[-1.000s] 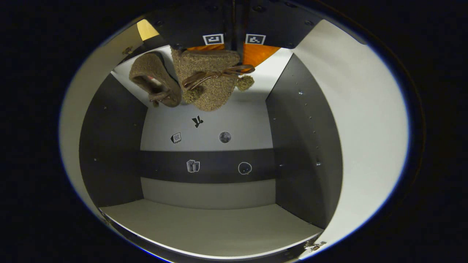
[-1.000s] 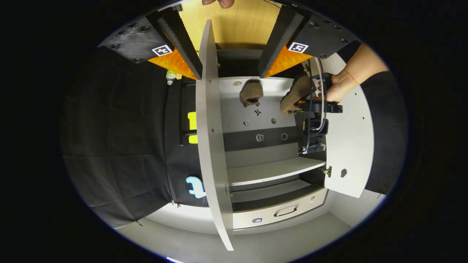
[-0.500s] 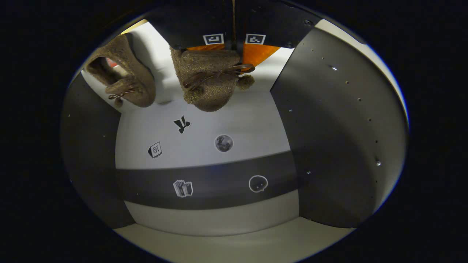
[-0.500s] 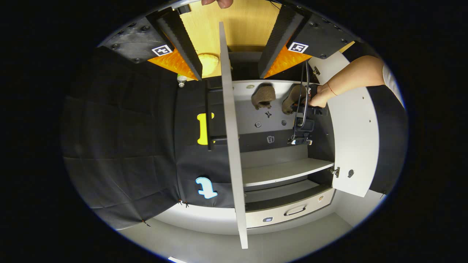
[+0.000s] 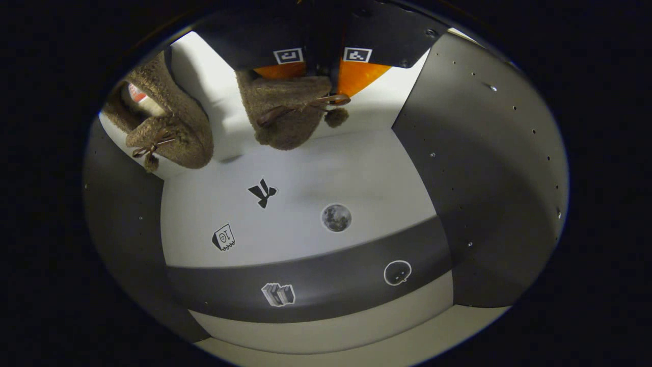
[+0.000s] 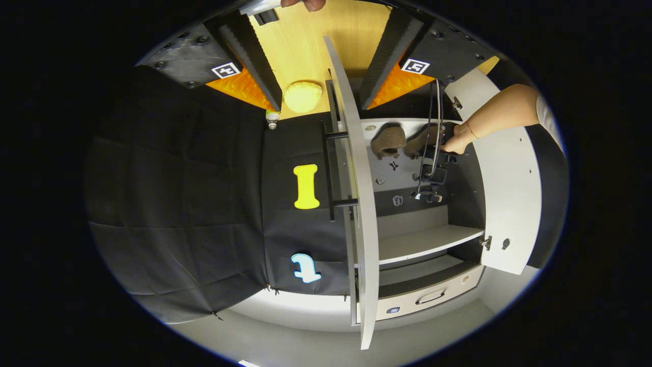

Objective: Grab one shoe with the right hand and put it into the shoe cabinet, grab the other shoe with the left hand and put it into the shoe cabinet; then close the right door with the right hand and the left door with the left hand.

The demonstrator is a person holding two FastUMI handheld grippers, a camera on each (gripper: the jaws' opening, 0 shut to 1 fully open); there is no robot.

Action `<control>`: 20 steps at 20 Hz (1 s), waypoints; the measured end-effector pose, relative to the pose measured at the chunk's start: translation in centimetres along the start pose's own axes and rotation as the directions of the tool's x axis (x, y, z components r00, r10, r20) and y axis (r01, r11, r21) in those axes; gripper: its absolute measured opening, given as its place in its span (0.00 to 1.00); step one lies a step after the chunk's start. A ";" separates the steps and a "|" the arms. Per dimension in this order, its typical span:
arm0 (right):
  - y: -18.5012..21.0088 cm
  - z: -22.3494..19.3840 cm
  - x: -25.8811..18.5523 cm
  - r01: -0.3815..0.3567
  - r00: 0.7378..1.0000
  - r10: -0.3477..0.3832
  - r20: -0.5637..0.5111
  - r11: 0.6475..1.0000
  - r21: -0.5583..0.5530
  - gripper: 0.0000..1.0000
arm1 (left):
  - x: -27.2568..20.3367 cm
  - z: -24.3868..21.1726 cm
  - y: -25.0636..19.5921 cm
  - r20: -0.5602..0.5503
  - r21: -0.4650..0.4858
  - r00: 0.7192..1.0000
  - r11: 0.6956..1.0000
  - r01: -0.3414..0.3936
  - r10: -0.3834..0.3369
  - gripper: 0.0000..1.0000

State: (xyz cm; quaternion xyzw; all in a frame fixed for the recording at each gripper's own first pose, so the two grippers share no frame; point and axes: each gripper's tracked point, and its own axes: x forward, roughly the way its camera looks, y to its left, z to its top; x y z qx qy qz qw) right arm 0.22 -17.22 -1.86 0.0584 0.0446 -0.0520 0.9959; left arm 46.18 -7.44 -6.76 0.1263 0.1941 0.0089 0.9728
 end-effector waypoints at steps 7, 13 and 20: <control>-2.0 1.3 0.2 0.038 0.999 -0.039 0.030 0.999 0.011 0.99 | -3.7 0.2 1.1 0.008 -0.003 1.000 1.000 0.004 -0.004 0.62; -3.6 2.3 1.0 0.050 0.998 -0.051 0.028 0.998 0.041 1.00 | -9.6 0.5 1.9 0.096 -0.070 0.995 0.997 0.045 -0.038 0.96; -5.3 5.0 3.6 0.023 0.996 -0.023 0.085 1.000 0.004 0.98 | -20.5 -0.8 3.7 0.247 -0.151 0.969 0.988 0.025 0.013 0.97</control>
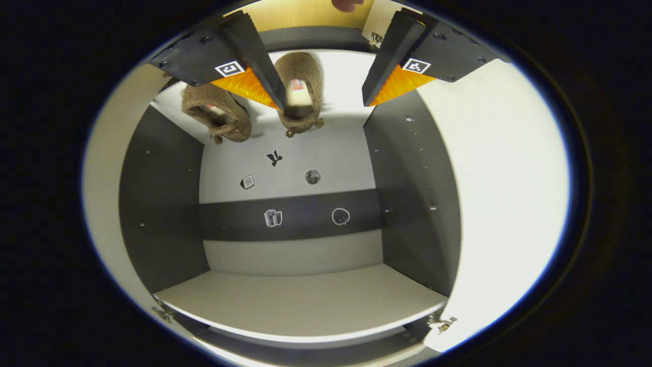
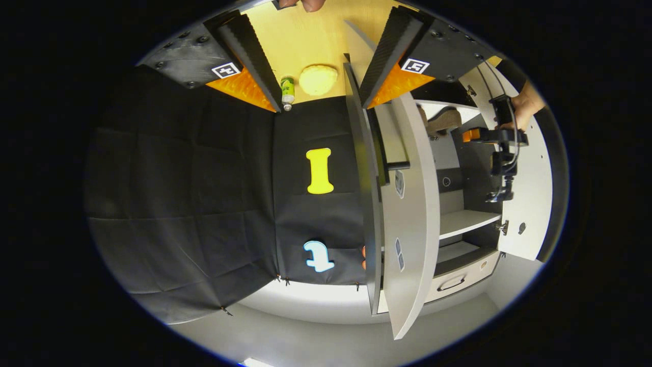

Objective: Grab one shoe with the right hand and put it into the shoe cabinet, grab the other shoe with the left hand and put it into the shoe cabinet; then close the right door with the right hand and the left door with the left hand.

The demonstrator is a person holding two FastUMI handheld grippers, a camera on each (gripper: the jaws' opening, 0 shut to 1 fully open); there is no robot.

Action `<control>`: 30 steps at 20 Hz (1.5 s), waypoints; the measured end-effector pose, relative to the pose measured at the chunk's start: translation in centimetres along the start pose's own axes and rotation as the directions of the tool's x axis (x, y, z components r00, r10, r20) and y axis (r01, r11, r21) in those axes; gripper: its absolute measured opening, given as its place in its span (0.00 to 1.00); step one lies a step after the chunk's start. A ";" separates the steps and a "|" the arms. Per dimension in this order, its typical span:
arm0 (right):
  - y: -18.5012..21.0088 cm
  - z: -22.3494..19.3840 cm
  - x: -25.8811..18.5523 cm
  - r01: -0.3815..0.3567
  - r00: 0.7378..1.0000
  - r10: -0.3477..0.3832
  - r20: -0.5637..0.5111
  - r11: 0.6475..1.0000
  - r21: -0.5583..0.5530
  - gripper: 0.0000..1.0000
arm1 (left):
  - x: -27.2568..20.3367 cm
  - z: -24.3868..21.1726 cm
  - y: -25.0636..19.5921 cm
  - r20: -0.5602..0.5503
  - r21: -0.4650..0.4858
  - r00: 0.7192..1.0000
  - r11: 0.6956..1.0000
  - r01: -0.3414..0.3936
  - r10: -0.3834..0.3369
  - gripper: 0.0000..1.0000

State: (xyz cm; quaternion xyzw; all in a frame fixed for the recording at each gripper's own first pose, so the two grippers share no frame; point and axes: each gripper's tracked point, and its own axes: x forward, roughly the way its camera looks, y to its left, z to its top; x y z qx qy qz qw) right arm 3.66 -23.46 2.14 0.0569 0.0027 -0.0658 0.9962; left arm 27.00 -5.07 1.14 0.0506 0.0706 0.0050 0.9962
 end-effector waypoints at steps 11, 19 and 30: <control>0.3 2.5 4.3 -0.048 0.998 0.046 0.051 0.998 0.036 0.98 | -15.4 -1.3 3.1 0.023 -0.057 0.999 0.998 -0.039 0.040 0.96; 2.1 3.2 3.1 -0.044 0.995 0.045 0.087 0.999 -0.016 0.98 | -22.0 -0.6 4.0 0.078 -0.032 0.997 0.999 -0.020 0.022 0.96; 5.8 2.6 1.8 -0.086 0.994 0.083 0.071 0.996 0.036 0.98 | -24.9 -2.5 4.9 0.048 -0.035 0.998 0.999 -0.025 0.027 0.96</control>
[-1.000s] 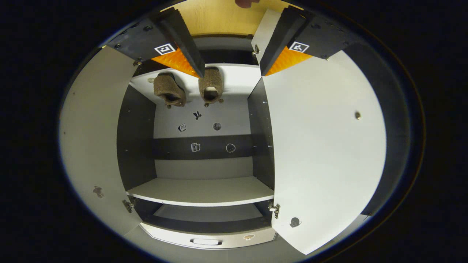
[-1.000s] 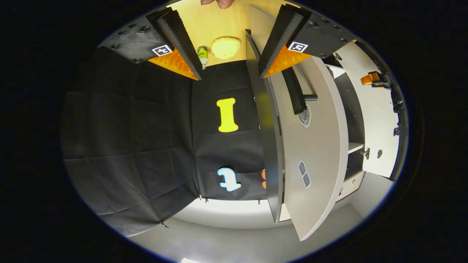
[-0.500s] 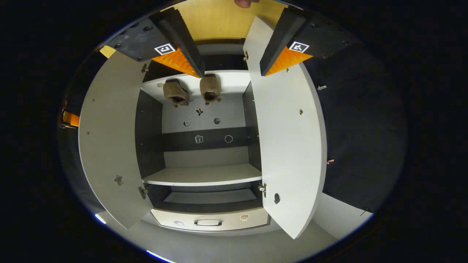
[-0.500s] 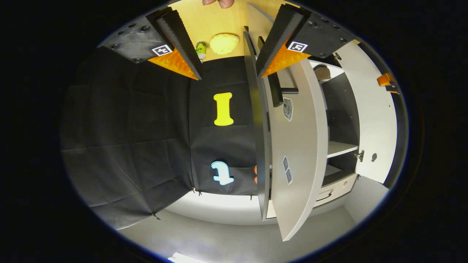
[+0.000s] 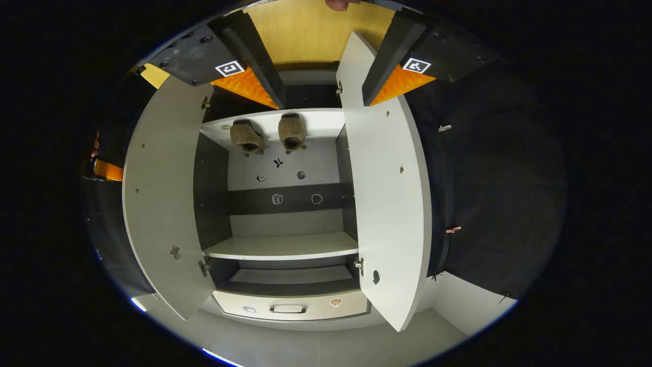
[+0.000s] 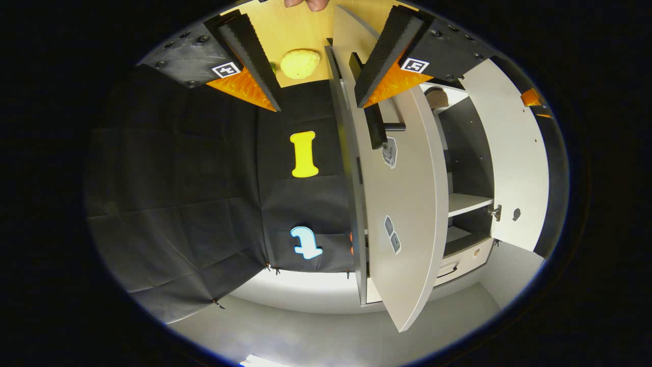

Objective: Grab one shoe with the right hand and put it into the shoe cabinet, grab the other shoe with the left hand and put it into the shoe cabinet; then close the right door with the right hand and the left door with the left hand.

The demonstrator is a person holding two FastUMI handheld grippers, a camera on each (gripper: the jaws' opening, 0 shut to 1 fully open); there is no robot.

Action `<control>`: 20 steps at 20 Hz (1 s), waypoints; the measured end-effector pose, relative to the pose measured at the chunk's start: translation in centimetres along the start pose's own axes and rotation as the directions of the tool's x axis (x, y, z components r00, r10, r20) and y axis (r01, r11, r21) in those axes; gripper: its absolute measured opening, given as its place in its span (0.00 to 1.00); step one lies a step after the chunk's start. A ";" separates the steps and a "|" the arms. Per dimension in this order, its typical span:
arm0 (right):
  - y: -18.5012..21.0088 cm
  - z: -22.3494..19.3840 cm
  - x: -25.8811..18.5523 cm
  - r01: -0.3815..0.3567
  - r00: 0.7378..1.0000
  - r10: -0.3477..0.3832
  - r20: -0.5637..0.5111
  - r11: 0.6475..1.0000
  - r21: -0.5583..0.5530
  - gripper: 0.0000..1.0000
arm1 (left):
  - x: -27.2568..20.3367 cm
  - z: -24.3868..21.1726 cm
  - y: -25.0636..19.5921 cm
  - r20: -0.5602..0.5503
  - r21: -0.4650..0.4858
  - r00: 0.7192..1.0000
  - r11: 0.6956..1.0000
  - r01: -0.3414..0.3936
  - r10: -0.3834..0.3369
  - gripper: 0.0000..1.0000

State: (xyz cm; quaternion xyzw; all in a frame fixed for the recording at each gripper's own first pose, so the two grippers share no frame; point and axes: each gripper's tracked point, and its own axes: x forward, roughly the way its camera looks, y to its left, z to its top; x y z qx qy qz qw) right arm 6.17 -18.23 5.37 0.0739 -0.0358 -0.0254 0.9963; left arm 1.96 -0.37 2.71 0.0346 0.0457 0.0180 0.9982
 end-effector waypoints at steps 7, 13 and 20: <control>5.5 -1.1 0.4 -0.116 0.993 0.117 -0.033 0.993 0.026 0.98 | 0.2 0.0 0.9 0.001 -0.007 1.000 1.000 -0.010 0.010 0.96; 10.9 -1.8 2.0 -0.198 0.979 0.199 -0.040 0.980 0.026 0.98 | 0.3 -0.8 2.5 -0.016 -0.015 1.000 1.000 -0.027 0.027 0.96; 16.5 -2.1 4.6 -0.262 0.965 0.262 -0.029 0.965 0.003 0.98 | 0.3 -1.3 4.2 -0.026 -0.034 0.998 0.998 -0.049 0.049 0.96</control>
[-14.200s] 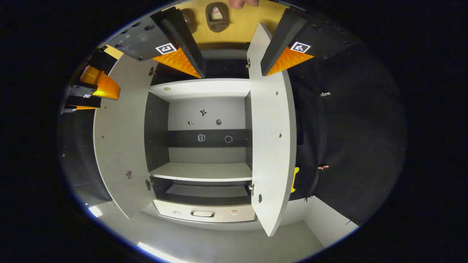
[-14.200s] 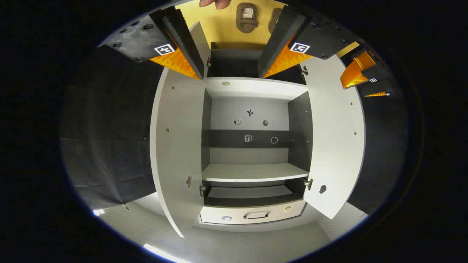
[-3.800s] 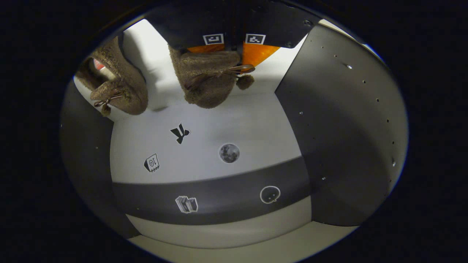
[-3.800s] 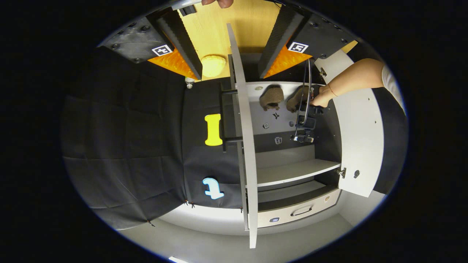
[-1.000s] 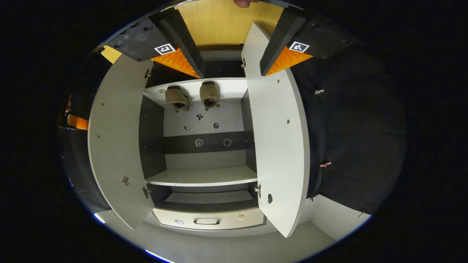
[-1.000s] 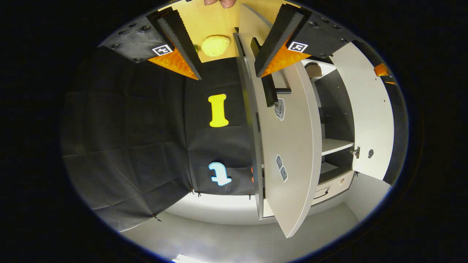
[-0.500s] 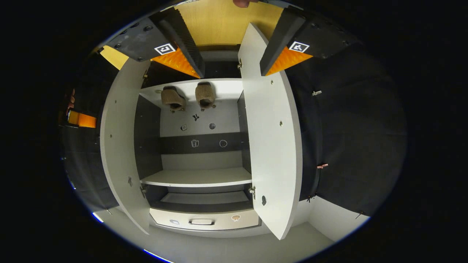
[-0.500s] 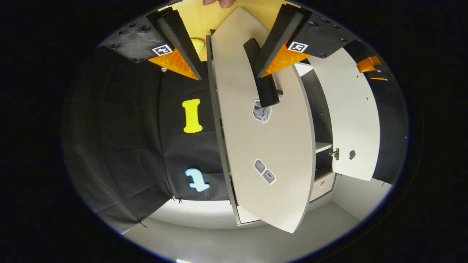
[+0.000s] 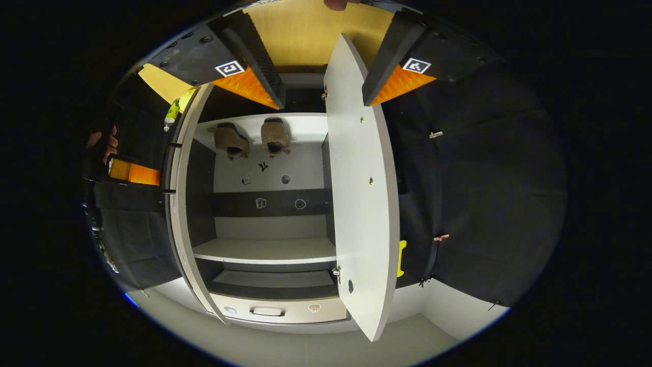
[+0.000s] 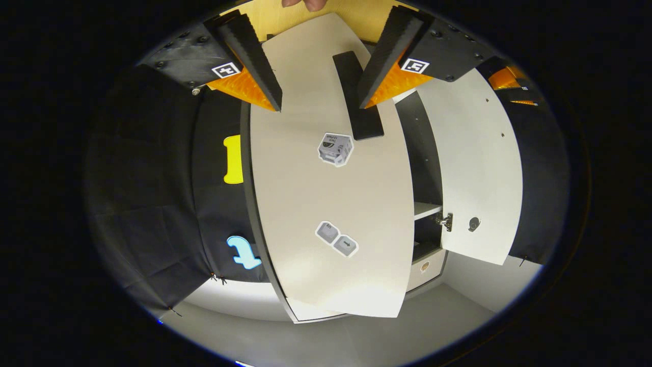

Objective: Grab one shoe with the right hand and put it into the shoe cabinet, grab the other shoe with the left hand and put it into the shoe cabinet; then close the right door with the right hand and the left door with the left hand.

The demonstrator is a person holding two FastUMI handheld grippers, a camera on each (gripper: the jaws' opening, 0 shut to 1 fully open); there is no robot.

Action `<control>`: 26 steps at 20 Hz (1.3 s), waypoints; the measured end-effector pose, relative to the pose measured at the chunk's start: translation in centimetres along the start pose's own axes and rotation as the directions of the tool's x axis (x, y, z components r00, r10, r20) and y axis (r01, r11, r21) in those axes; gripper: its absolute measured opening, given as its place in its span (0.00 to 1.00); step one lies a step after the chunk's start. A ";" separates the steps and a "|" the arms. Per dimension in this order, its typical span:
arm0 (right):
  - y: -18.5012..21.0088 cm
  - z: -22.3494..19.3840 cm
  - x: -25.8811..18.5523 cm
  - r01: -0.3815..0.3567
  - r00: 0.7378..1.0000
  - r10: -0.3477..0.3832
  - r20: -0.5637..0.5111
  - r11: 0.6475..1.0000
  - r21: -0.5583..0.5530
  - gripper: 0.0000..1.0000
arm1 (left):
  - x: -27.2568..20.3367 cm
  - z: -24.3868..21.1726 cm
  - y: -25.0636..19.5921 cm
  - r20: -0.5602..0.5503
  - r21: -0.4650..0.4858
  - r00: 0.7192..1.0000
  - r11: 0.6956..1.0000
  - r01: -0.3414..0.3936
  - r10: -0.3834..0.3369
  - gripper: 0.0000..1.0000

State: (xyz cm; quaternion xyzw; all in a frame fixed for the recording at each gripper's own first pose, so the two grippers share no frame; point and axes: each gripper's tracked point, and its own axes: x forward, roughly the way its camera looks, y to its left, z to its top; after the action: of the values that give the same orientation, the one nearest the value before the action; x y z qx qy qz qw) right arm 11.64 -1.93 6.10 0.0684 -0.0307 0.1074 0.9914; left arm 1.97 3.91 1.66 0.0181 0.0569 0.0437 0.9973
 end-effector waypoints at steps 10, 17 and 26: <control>2.1 -0.7 3.5 0.005 1.000 -0.005 -0.017 1.000 -0.010 0.98 | -1.2 0.0 2.5 0.000 -0.010 0.999 0.999 -0.044 0.044 0.96; 2.7 -2.0 2.5 0.023 0.997 -0.024 -0.068 1.000 -0.017 0.98 | -1.9 0.2 5.4 0.013 -0.003 0.996 0.996 -0.089 0.089 0.96; 1.9 -1.8 -2.0 0.039 0.998 -0.043 -0.052 0.996 -0.074 0.98 | 2.3 2.6 14.0 0.075 -0.028 0.984 0.987 -0.158 0.160 0.96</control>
State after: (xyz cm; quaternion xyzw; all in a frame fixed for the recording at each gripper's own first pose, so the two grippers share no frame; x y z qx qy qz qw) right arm 9.35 -0.24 4.46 0.0299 -0.0067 0.0875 0.9957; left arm 3.35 17.97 4.53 0.0132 0.0165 0.1231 0.9922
